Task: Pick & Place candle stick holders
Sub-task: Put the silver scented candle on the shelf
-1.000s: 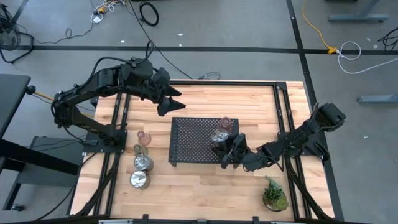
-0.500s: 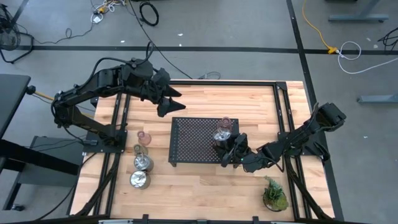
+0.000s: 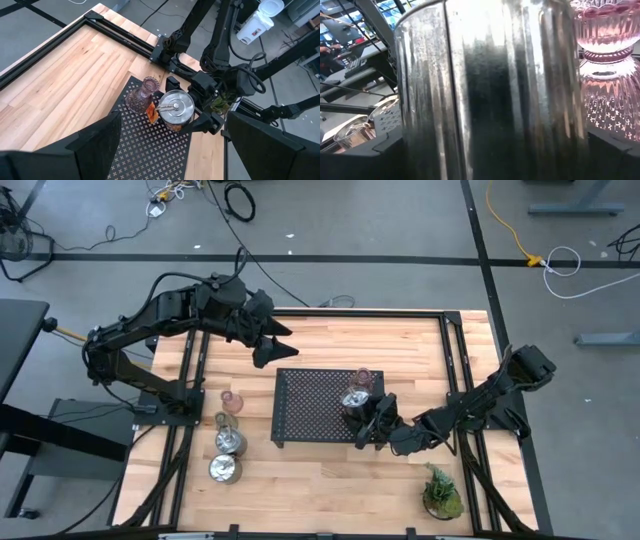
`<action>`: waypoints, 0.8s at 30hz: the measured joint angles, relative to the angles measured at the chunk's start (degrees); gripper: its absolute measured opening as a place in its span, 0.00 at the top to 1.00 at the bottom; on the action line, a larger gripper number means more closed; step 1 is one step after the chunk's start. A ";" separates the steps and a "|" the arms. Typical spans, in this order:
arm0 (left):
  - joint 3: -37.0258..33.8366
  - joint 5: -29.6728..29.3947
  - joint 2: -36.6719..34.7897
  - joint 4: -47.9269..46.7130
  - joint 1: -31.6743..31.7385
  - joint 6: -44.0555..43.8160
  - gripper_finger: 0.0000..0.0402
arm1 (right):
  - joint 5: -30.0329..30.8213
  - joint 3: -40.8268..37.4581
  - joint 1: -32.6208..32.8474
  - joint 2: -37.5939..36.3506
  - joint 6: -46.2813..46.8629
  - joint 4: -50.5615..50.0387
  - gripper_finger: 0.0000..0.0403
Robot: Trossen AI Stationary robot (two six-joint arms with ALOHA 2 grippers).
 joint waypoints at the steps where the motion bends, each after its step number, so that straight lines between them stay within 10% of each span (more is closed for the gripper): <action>1: 0.00 0.00 0.00 -0.02 0.00 0.00 0.10 | -0.30 0.01 0.13 -0.11 -0.59 0.05 0.01; 8: 0.00 0.00 0.00 0.00 0.00 -0.02 0.10 | -5.30 2.28 1.18 -0.79 -11.71 -0.34 0.01; 24: 0.00 0.62 0.00 0.05 0.00 -0.48 0.10 | -7.06 2.27 0.87 -0.75 -2.50 -5.07 0.01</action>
